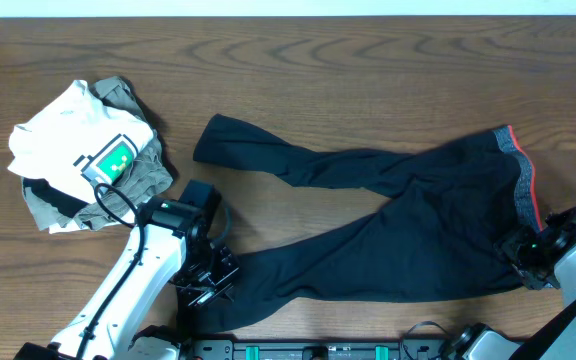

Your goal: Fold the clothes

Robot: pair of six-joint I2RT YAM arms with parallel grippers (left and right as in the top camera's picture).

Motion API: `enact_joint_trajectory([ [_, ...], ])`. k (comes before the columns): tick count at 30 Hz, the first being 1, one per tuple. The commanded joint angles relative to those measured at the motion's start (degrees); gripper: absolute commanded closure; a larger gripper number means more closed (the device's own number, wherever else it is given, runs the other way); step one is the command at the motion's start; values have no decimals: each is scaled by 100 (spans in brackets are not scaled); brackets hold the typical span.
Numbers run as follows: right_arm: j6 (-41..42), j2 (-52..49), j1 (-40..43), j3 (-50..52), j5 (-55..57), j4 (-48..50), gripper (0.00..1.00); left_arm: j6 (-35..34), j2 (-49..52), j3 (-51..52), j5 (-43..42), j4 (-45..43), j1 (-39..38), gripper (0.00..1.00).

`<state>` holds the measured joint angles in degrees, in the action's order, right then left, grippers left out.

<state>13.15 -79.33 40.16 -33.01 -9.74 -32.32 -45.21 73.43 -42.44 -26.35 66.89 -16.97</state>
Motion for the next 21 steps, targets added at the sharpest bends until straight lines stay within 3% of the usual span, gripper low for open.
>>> enact_joint_trajectory([
  [1,-11,-94,-9,175,264,-22,41,-101,-13,26,190,-372,31,93],
  [8,-13,-94,-9,175,262,-28,41,-122,125,26,1117,-1113,31,89],
  [21,-13,-94,-9,175,264,-70,41,199,1794,28,601,-1342,31,89],
])
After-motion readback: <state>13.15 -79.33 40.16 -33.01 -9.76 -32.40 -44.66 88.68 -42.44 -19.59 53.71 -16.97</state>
